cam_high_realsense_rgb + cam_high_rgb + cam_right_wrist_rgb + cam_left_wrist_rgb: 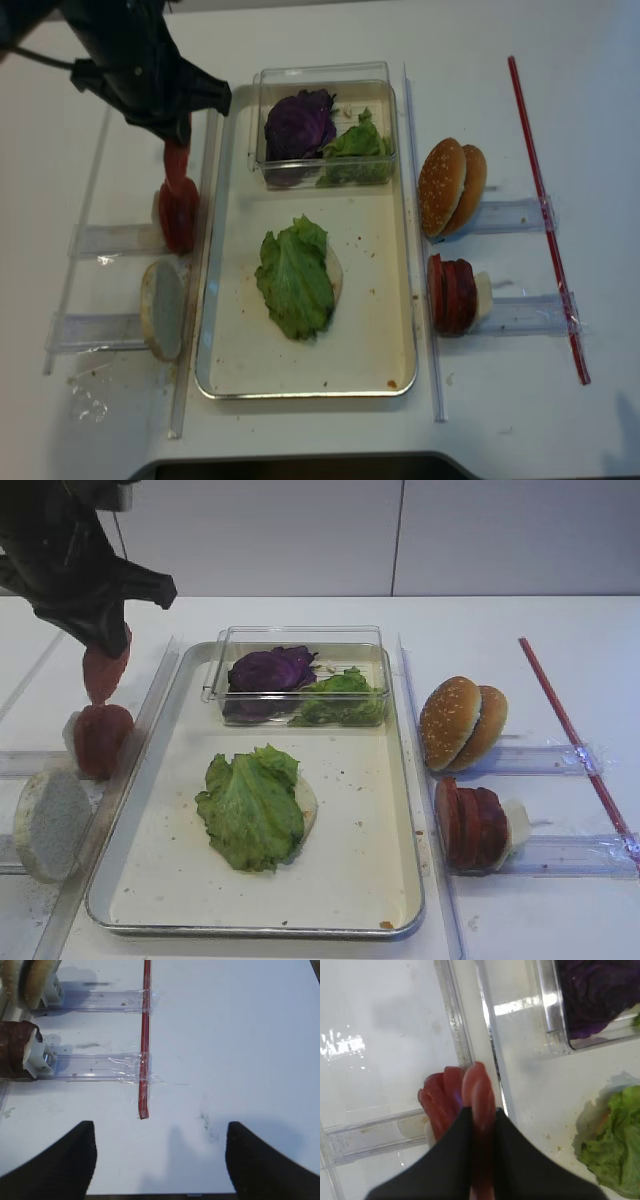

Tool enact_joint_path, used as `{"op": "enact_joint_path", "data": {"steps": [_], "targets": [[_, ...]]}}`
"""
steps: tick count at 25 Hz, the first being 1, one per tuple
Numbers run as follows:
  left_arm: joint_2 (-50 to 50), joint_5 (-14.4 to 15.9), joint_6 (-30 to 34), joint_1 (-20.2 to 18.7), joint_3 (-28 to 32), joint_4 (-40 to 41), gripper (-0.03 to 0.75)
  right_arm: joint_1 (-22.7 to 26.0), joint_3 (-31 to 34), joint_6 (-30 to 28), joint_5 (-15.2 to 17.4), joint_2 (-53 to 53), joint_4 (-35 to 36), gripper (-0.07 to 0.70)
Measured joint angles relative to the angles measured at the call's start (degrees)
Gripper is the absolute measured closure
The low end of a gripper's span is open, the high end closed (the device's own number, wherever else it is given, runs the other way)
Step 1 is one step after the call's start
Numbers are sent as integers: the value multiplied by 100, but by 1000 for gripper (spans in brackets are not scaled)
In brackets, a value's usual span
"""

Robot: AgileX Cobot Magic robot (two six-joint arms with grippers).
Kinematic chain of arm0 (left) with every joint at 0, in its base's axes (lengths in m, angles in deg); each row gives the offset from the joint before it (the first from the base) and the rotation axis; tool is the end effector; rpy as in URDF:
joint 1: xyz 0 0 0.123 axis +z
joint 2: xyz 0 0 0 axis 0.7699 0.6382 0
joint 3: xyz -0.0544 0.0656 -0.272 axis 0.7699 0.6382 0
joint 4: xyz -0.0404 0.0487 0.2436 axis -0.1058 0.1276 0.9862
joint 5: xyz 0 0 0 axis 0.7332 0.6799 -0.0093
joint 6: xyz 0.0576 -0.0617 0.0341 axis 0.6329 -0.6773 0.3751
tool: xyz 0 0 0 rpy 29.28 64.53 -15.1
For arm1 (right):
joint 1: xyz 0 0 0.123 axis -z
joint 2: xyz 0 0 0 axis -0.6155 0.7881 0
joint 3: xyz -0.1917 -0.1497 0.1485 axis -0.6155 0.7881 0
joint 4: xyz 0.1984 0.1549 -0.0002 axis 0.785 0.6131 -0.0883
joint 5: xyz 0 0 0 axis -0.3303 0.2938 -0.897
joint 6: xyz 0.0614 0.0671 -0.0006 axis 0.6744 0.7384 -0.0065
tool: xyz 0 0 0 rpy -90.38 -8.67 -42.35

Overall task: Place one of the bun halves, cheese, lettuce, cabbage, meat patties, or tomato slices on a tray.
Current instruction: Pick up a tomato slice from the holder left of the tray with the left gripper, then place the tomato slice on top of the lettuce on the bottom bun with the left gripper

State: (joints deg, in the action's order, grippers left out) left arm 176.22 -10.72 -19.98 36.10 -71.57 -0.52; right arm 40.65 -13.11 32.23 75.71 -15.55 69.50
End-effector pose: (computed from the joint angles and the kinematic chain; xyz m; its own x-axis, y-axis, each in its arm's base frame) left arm 0.3373 -0.0816 0.3132 -0.9384 0.1444 -0.3138 0.1479 0.9889 0.0128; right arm 0.0152 0.0068 0.2615 -0.6598 0.0230 -0.7511 -0.0214 0.9986 0.0494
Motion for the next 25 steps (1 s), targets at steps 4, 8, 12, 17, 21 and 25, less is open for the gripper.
{"op": "enact_joint_path", "data": {"steps": [4,8,12,17,21,25], "targets": [[-202,39,37,0,0,-47,675,0,0,0,0,0,-3,82],[-312,-141,329,25,148,-761,675,0,0,0,0,0,-3,82],[-388,-321,1136,439,552,-2335,675,0,0,0,0,0,-3,82],[-599,-397,2720,1016,1458,-4600,675,0,0,0,0,0,-3,82],[-708,-261,3638,1041,2253,-5827,675,0,0,0,0,0,-3,82],[-708,-180,4651,1041,3188,-7157,675,0,0,0,0,0,-3,82]]}}
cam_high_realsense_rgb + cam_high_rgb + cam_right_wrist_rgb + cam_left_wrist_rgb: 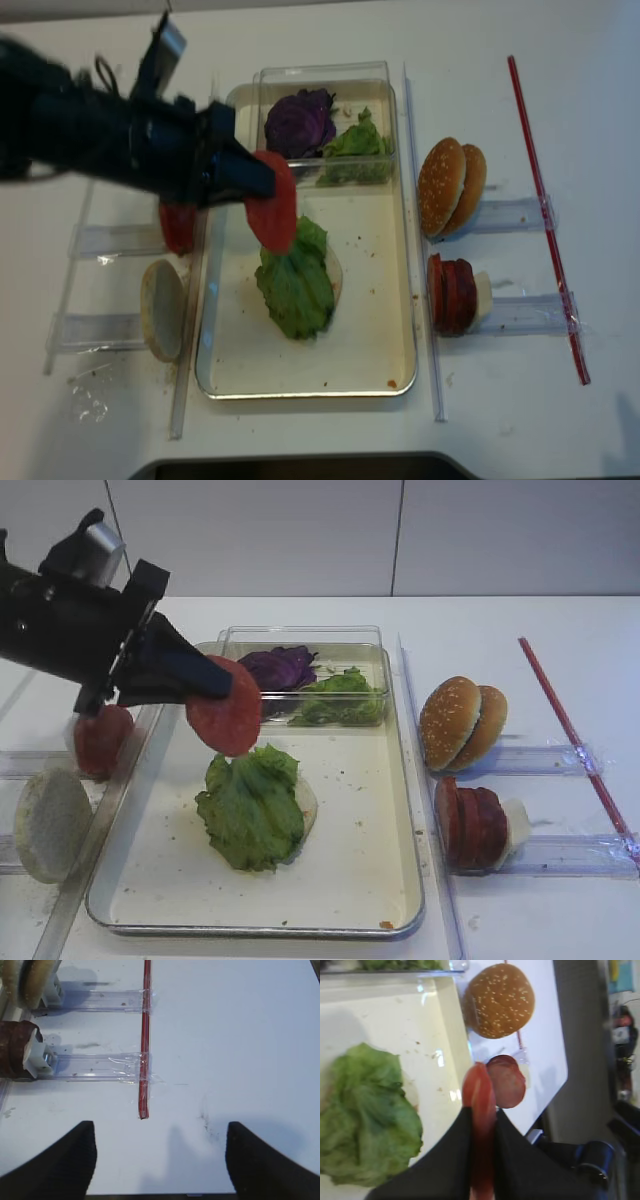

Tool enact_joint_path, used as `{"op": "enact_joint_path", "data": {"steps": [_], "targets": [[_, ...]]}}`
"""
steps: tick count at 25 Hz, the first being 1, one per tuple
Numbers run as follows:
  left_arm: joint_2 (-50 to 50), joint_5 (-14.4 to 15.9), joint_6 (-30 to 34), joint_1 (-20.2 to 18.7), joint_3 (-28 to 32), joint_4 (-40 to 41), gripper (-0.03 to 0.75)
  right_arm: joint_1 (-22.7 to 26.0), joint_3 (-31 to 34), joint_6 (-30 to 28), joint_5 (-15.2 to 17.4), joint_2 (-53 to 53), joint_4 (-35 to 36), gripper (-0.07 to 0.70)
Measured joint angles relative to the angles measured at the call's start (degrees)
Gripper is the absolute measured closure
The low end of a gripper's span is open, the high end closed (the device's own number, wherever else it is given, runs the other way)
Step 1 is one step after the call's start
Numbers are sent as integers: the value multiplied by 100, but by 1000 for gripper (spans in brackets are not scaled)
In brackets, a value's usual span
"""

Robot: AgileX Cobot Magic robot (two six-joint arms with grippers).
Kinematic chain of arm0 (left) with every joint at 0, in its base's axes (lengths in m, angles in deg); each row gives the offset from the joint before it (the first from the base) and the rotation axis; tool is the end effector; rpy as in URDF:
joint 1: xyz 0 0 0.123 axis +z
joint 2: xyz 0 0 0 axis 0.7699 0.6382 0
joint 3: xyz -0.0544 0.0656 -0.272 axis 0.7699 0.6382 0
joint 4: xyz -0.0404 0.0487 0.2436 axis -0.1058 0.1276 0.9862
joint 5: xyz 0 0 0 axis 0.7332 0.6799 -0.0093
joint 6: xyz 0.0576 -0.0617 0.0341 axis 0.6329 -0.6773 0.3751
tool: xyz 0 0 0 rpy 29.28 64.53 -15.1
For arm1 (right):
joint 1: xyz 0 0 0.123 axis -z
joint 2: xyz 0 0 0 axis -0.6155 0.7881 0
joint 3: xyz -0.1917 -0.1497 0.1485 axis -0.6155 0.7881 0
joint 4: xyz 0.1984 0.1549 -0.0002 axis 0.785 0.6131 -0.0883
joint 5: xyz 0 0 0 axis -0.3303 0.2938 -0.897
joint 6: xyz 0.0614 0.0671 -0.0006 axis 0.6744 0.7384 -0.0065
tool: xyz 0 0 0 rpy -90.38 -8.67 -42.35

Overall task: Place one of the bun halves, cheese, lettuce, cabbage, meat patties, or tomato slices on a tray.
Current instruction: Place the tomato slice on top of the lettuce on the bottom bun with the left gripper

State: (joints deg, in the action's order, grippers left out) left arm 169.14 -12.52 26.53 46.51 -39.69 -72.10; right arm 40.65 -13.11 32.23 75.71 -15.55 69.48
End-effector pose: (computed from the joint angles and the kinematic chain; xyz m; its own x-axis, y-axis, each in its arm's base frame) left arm 0.2735 -0.0955 0.2553 -0.9606 -0.0043 -0.2780 0.2361 0.5154 -0.8238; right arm 0.0152 0.0068 0.2615 -0.6598 0.0229 -0.7511 -0.0212 0.9986 0.0490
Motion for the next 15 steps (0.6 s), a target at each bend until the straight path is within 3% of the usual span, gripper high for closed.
{"op": "enact_joint_path", "data": {"steps": [2,6,15], "targets": [[0,23,430,0,357,-535,675,0,0,0,0,0,0,82],[0,13,820,0,748,-790,675,0,0,0,0,0,0,82],[472,-105,1127,-52,816,-1103,675,0,0,-10,0,0,0,82]]}}
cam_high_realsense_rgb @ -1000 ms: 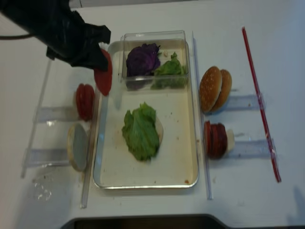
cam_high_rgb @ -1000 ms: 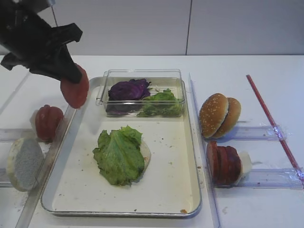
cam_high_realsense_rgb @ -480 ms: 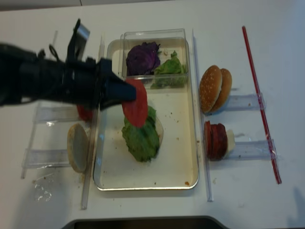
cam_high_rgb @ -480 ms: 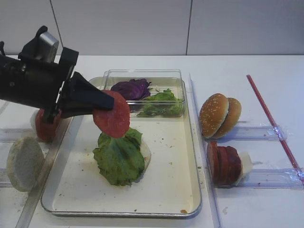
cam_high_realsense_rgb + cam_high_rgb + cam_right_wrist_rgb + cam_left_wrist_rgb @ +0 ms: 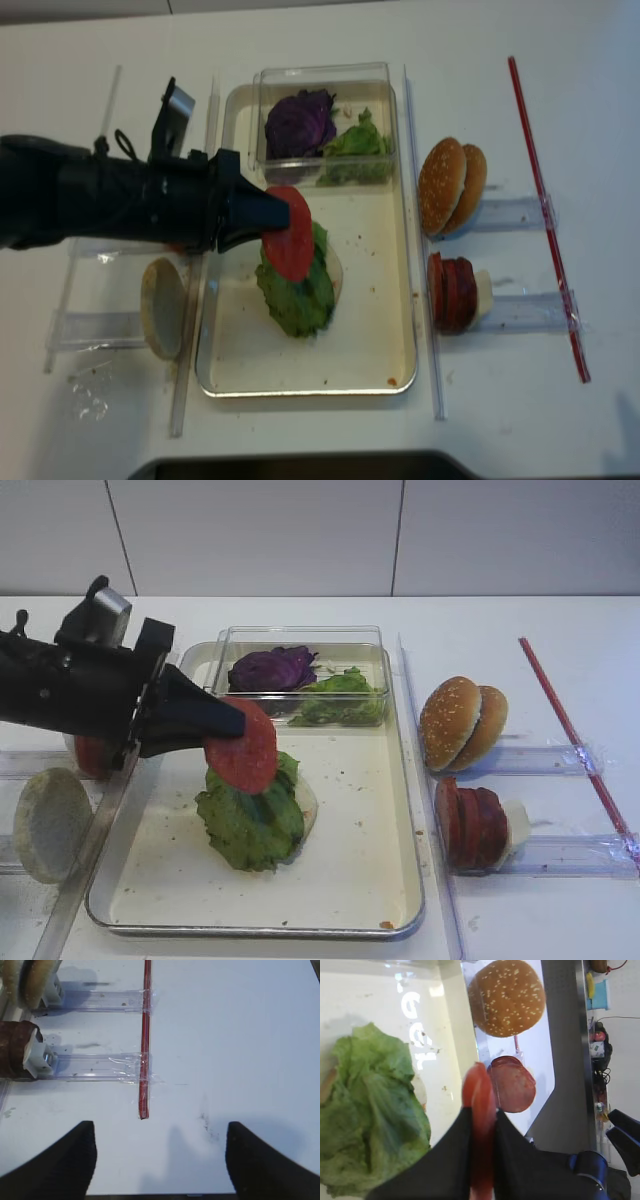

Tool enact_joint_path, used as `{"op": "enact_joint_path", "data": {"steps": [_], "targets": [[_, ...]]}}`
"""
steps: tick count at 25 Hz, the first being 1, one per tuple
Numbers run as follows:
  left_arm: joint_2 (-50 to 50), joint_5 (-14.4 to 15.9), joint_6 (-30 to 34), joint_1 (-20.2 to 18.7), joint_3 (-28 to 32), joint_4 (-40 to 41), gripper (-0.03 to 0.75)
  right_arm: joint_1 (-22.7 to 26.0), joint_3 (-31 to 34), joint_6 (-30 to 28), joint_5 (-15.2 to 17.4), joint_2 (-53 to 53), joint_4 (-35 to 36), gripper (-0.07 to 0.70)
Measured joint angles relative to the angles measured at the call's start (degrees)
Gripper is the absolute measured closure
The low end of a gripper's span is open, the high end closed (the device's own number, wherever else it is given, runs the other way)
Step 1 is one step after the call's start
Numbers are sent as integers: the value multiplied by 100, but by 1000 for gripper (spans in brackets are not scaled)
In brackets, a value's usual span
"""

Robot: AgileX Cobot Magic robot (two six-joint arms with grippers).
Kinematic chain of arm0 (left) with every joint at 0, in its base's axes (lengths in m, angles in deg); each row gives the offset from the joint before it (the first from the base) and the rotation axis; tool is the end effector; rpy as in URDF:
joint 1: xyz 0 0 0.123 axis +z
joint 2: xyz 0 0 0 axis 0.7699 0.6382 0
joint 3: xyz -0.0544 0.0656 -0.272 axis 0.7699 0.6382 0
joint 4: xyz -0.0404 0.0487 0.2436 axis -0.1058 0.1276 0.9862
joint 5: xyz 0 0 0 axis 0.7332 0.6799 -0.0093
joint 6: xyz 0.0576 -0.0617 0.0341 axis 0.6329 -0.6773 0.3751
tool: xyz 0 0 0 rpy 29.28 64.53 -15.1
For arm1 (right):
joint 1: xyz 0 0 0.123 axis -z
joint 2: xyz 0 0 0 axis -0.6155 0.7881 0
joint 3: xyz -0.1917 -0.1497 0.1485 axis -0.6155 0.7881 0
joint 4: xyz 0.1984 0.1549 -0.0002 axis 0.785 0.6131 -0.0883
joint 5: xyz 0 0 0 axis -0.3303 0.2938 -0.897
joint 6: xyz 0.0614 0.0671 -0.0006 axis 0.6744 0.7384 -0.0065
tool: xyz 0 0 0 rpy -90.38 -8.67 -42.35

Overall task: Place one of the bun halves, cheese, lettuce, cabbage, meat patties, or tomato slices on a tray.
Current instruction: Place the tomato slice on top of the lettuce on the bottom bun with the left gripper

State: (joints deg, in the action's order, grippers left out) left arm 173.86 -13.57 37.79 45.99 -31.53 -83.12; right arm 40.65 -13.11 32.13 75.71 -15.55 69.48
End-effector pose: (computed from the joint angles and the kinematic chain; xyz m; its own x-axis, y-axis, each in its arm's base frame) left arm 0.2673 -0.1012 0.2107 -0.9736 -0.0584 -0.2205 0.1738 0.4359 -0.8830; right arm 0.0152 0.0068 0.2615 -0.6597 0.0211 -0.7512 -0.0224 0.9986 0.0477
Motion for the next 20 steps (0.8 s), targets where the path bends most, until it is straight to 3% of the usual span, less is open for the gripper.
{"op": "enact_joint_path", "data": {"steps": [9,20], "targets": [[553,-135,246,-327,0,-342,675,0,0,-19,0,0,0,82],[784,-690,499,-454,0,-477,676,0,0,-19,0,0,0,82]]}}
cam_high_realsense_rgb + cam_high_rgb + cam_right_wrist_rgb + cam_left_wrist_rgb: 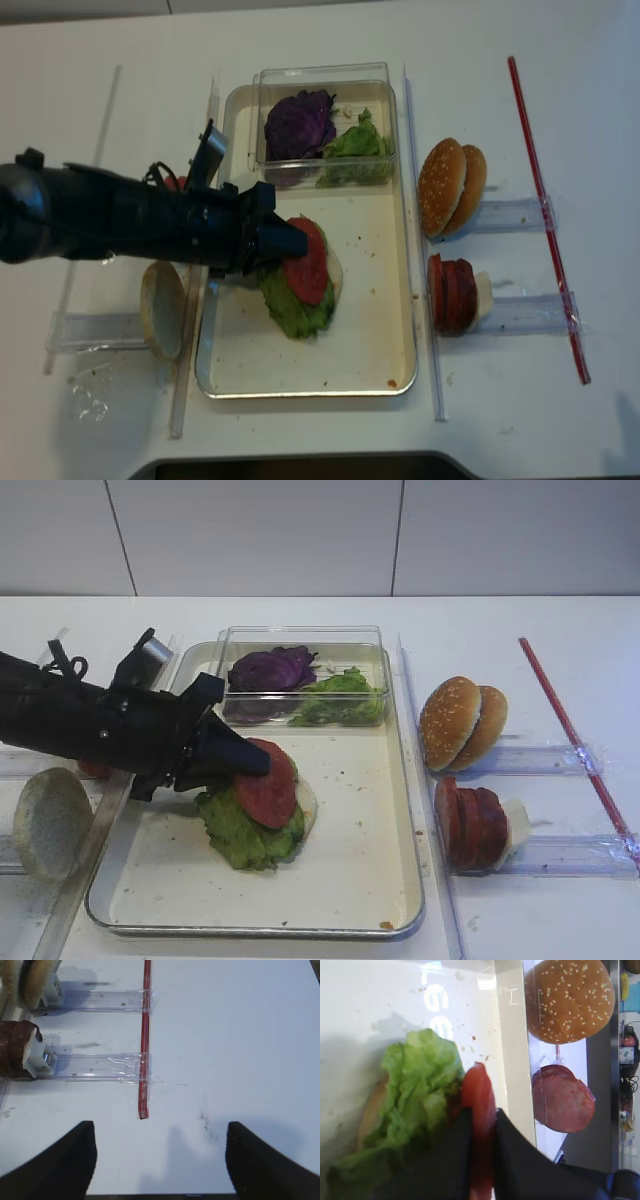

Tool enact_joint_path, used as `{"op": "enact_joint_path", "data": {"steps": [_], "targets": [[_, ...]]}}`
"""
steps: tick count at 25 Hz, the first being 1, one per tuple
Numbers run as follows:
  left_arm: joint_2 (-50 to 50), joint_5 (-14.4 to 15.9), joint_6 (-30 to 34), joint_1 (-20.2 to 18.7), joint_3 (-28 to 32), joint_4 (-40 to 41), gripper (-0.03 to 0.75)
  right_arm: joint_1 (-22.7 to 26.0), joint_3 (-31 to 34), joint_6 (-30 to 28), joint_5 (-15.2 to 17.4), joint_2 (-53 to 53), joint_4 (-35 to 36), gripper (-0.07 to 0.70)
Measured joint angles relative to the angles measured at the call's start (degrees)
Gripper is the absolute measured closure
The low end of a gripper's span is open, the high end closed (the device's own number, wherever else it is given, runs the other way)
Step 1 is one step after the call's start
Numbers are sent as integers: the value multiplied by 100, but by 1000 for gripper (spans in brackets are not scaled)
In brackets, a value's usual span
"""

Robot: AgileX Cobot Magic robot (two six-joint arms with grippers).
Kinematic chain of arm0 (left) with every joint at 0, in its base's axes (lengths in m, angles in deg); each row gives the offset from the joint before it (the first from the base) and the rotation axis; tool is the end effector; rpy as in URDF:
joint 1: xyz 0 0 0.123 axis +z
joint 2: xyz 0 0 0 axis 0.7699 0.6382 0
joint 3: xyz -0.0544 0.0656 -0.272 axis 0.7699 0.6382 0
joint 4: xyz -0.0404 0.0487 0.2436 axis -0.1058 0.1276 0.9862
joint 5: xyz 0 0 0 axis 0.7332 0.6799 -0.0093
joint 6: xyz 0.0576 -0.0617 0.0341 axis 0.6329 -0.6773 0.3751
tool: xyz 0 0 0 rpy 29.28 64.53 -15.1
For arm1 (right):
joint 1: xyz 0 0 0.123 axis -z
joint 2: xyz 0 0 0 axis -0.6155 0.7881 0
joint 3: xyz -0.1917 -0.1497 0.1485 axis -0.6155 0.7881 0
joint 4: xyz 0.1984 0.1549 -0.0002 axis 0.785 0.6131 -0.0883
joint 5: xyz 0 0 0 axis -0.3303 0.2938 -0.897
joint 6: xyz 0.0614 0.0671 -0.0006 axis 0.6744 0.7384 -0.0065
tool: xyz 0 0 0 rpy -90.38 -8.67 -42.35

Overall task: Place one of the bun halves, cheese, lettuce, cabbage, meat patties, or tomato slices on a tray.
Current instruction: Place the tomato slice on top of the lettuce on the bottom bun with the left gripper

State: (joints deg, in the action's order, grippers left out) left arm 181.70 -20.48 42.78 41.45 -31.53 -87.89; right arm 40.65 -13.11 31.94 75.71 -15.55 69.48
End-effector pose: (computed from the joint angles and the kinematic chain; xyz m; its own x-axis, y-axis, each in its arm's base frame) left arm 0.2799 -0.1208 0.1697 -0.9800 -0.0712 -0.1860 0.1282 0.4893 -0.8627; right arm 0.0152 0.0068 0.2615 -0.6597 0.0178 -0.7514 -0.0246 0.9987 0.0452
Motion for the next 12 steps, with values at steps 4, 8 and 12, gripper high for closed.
{"op": "enact_joint_path", "data": {"steps": [4,8,12], "targets": [[0,-8,19,0,0,0,676,0,0,0,0,0,0,82],[58,-8,33,0,0,0,673,0,0,0,0,0,0,82],[190,63,49,0,0,-12,583,0,0,0,0,0,0,82]]}}
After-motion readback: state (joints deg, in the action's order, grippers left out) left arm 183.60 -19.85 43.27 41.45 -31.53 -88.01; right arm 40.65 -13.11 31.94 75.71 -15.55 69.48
